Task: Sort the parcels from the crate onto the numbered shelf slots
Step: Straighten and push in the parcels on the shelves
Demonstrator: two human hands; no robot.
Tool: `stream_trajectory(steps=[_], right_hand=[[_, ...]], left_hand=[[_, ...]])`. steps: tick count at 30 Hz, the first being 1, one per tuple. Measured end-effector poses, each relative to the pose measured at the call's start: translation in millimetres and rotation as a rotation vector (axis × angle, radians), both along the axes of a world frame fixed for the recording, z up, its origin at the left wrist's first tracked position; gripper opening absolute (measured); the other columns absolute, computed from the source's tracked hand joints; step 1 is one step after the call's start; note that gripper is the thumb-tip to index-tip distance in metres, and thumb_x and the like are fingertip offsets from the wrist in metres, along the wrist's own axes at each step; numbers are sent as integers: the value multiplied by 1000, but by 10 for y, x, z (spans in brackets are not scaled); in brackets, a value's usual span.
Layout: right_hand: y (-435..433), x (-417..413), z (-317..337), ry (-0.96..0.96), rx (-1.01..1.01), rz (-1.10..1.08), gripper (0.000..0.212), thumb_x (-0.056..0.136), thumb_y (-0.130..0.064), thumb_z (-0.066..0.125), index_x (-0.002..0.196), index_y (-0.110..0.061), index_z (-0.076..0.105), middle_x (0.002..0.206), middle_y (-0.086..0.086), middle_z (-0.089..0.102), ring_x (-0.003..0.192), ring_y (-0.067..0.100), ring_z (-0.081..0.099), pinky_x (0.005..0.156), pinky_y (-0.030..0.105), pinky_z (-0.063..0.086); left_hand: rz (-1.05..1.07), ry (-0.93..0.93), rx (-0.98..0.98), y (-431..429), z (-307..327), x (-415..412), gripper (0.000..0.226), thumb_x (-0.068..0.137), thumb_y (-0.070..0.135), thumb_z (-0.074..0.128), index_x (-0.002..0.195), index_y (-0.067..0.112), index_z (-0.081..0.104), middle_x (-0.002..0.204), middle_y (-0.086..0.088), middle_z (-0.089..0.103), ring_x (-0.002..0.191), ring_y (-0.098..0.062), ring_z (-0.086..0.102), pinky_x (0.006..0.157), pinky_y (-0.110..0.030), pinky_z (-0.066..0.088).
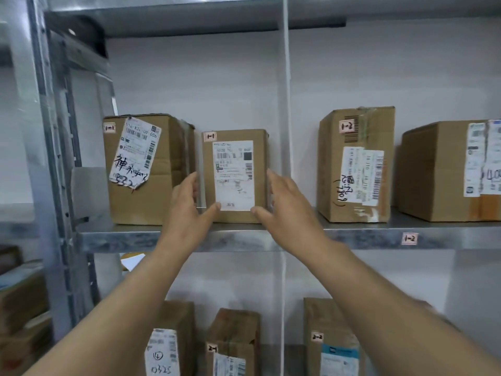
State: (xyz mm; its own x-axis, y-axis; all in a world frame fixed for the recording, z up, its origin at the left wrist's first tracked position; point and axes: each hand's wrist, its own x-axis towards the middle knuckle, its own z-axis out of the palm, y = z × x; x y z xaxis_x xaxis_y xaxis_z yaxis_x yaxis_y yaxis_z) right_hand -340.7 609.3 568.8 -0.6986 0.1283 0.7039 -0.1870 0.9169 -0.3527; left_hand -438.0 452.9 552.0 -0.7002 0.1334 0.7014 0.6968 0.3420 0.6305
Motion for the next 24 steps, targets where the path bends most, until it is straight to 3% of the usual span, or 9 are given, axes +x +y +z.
stream_trajectory(steps=[4, 8, 11, 15, 24], right_hand=[[-65, -271, -43, -115, -83, -145, 47, 93, -22, 57, 131, -7, 34, 132, 10, 46, 120, 27, 45, 87, 33, 38], [-78, -384, -105, -192, -132, -220, 41, 94, -19, 55, 128, -4, 39, 122, 12, 56, 110, 30, 53, 79, 32, 40], [-92, -379, -121, -177, -159, -246, 29, 93, -15, 54, 119, -7, 44, 117, 11, 59, 106, 30, 55, 84, 36, 46], [-95, -325, -107, -159, -188, -256, 31, 92, -12, 54, 121, -9, 45, 119, 10, 59, 106, 29, 56, 88, 38, 47], [-138, -315, -131, -145, -146, -306, 24, 91, -9, 53, 114, -7, 46, 113, 11, 59, 102, 29, 55, 82, 35, 46]], left_hand=[[-97, -110, -54, 18, -16, -226, 81, 82, 17, 73, 148, 22, 25, 145, -1, 41, 128, -17, 45, 108, -44, 40], [-134, -100, -126, 31, -30, -317, 64, 83, 13, 71, 138, 27, 41, 129, 3, 60, 116, -16, 58, 102, -41, 45], [-124, -94, -114, 26, -30, -310, 62, 82, 10, 70, 136, 25, 43, 120, 2, 63, 109, -17, 61, 99, -39, 47], [-144, -83, -75, 20, -40, -282, 62, 82, 5, 68, 137, 18, 44, 106, 0, 62, 100, -17, 62, 96, -38, 49], [-60, -39, -203, 24, -42, -336, 64, 82, 9, 68, 139, 18, 41, 113, -2, 60, 102, -19, 60, 93, -34, 47]])
